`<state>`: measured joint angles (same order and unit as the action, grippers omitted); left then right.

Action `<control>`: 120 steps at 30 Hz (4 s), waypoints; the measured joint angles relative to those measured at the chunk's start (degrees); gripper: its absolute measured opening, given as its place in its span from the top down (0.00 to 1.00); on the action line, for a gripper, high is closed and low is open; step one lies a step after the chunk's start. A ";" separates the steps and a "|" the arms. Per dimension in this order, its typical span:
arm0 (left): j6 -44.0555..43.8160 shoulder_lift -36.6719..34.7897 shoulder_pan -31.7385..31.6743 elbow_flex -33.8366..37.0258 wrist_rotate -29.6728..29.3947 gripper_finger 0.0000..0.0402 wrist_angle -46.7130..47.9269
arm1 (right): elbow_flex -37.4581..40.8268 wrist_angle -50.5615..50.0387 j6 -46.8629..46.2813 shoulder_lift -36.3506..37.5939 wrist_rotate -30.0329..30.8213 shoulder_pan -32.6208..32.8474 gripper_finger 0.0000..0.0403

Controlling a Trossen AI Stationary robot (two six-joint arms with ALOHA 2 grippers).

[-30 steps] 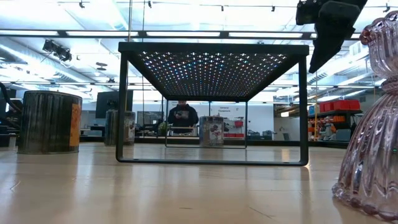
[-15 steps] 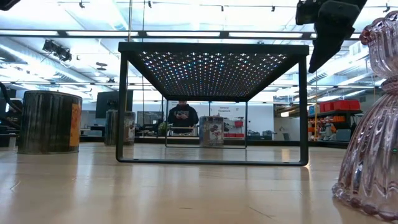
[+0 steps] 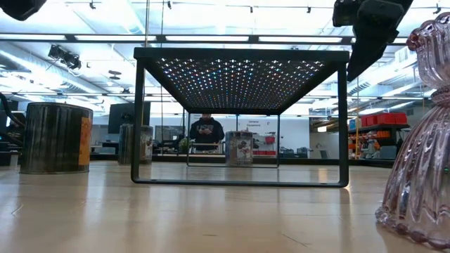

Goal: Pick & Place candle stick holders
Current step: Put the left pink glass candle holder on the shelf aligned with the green glass candle holder

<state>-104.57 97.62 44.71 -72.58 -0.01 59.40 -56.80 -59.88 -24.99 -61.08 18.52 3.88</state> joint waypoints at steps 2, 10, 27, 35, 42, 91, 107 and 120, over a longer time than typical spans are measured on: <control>0.43 0.00 -0.25 0.00 0.24 0.41 0.03 | 0.00 0.14 0.00 0.00 0.00 0.00 0.25; 0.73 0.49 -0.24 -0.01 3.31 0.46 -0.36 | 0.00 0.15 0.00 0.00 0.01 0.00 0.25; 1.91 1.92 -1.19 -0.14 4.23 0.55 -1.72 | 0.02 0.26 0.66 -0.02 0.05 0.00 0.25; 3.75 2.21 -1.44 -5.07 8.35 0.55 1.26 | 0.02 0.31 1.55 -0.02 0.09 0.00 0.25; 3.69 2.14 -1.56 -16.33 6.25 0.56 14.17 | 0.02 0.57 1.75 -0.02 0.11 -0.02 0.25; 56.43 11.59 -43.97 -44.52 3.74 0.56 11.13 | 0.02 6.26 1.56 0.00 -1.46 -0.02 0.25; 58.37 12.20 -48.61 -44.57 4.36 0.56 5.76 | 0.02 7.26 2.70 0.00 -1.44 -0.02 0.25; 58.87 13.41 -49.01 -44.56 6.16 0.54 5.70 | 0.02 7.23 3.04 0.00 -1.44 -0.02 0.25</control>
<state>-45.70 111.03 -4.30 -117.13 6.15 65.10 -56.77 -52.64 -21.96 -61.08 17.08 3.86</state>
